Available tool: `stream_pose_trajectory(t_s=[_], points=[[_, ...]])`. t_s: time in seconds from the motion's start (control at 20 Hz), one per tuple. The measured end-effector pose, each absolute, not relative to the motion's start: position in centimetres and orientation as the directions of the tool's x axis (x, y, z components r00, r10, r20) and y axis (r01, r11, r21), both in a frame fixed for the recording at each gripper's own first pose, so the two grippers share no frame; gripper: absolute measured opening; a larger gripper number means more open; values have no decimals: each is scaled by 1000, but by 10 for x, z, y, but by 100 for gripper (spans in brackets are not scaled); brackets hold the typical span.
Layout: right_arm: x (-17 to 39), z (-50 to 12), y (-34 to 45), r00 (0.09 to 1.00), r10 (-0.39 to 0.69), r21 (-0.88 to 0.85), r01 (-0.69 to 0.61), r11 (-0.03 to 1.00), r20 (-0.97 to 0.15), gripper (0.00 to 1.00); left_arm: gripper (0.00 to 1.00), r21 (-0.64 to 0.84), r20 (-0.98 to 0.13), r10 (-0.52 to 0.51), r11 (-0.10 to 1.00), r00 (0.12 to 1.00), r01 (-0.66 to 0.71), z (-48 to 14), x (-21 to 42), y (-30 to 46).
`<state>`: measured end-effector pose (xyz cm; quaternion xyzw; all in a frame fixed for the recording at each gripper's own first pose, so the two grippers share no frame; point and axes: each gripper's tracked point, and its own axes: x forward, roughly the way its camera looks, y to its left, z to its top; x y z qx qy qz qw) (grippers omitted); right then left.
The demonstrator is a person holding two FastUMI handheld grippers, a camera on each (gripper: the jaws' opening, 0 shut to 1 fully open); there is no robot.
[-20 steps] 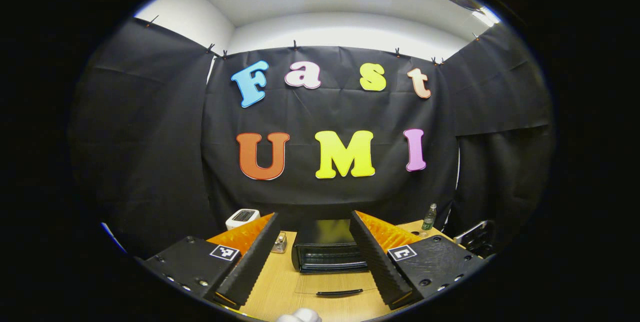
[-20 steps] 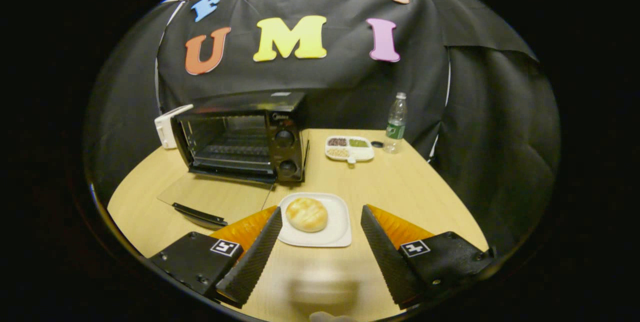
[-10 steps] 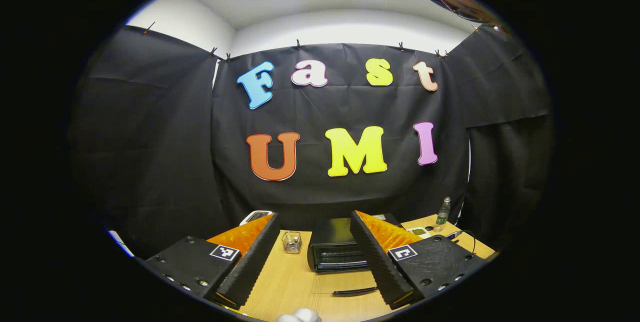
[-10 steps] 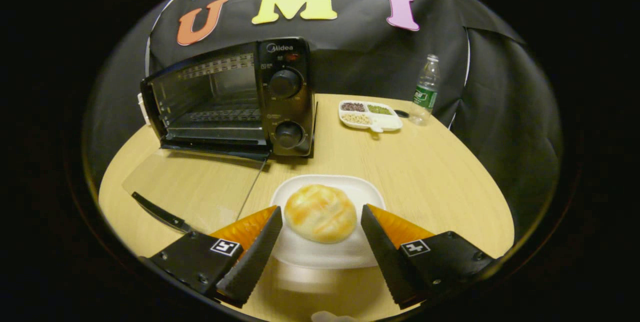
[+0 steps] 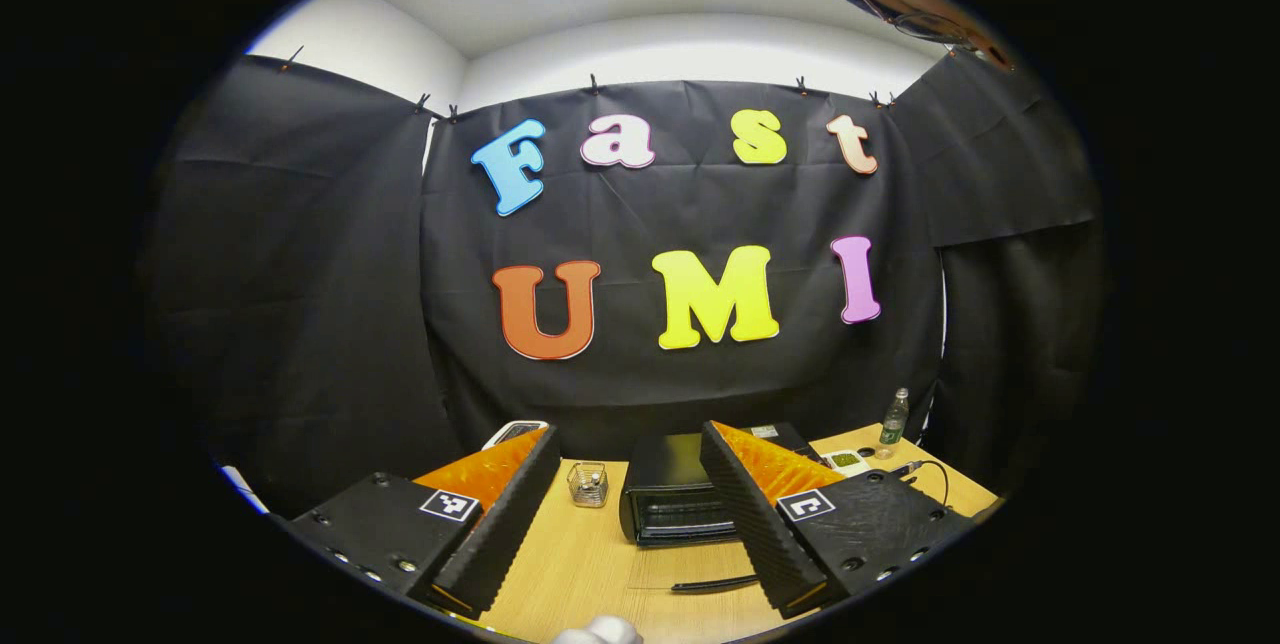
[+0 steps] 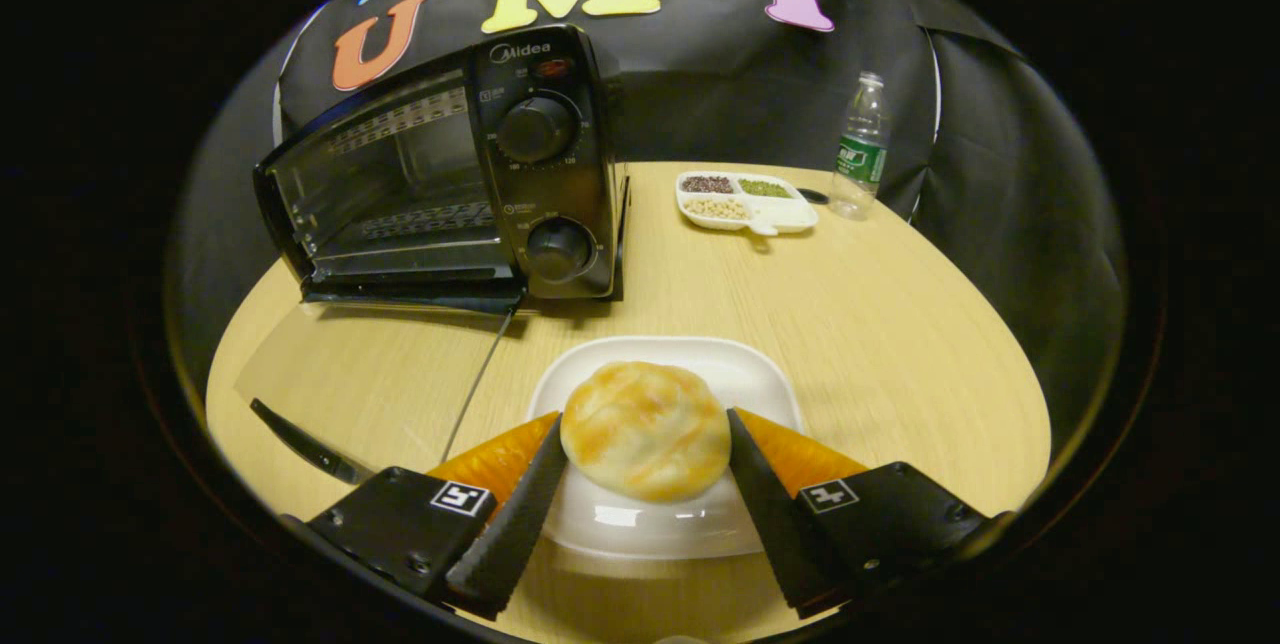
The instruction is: Open the electric oven with the left hand, put the food in, and close the electric oven.
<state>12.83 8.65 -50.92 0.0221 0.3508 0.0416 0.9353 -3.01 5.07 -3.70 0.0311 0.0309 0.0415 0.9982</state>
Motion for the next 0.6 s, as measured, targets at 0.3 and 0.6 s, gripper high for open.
stream_pose_trajectory(t_s=[0.3,0.6], points=[[125,-492,89,763,105,81,-69,994,-638,83,93,71,-57,87,994,995,-83,-37,-31,53],[131,-433,121,802,205,230,-87,969,-561,82,93,69,-62,92,994,994,-88,-37,-33,62]])
